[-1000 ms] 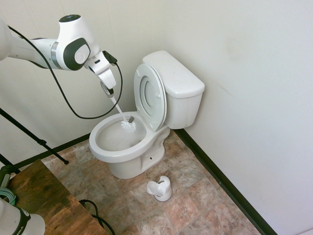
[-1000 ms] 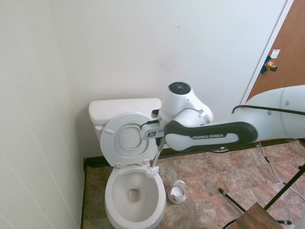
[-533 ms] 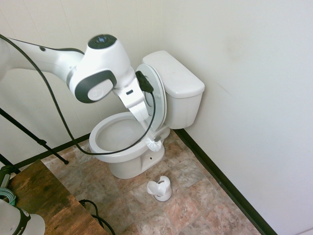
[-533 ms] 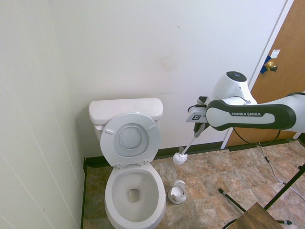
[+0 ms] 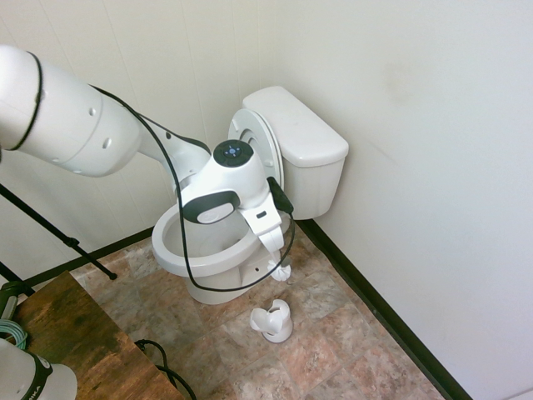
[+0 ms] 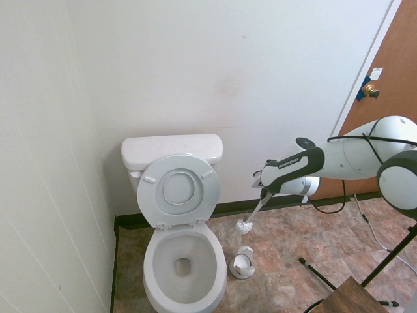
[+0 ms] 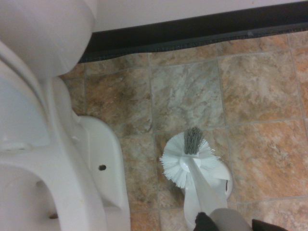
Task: Clean the toilet
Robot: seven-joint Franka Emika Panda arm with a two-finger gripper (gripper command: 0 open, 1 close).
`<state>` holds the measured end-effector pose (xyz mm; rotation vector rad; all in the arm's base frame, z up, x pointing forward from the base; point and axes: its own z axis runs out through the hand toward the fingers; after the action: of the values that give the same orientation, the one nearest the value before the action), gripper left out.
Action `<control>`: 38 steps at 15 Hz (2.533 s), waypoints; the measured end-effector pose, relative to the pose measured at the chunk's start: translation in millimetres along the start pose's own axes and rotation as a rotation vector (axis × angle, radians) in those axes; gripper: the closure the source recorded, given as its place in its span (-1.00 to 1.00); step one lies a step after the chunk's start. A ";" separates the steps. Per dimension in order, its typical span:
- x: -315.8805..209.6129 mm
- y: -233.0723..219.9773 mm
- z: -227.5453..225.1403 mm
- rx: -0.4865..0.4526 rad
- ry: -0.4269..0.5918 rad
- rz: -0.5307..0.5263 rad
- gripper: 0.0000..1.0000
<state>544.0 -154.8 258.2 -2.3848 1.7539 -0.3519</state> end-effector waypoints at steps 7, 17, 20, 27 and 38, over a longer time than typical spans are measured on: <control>8.9 18.6 42.8 -0.067 -0.015 0.033 1.00; 12.2 30.0 124.2 -0.137 -0.065 0.051 1.00; 21.5 18.1 136.7 -0.133 -0.069 0.051 1.00; 36.2 22.2 136.2 -0.125 -0.070 0.062 1.00; -4.6 60.0 111.7 -0.112 -0.073 0.033 1.00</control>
<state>519.3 -169.6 134.7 -2.4069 1.8230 -0.1646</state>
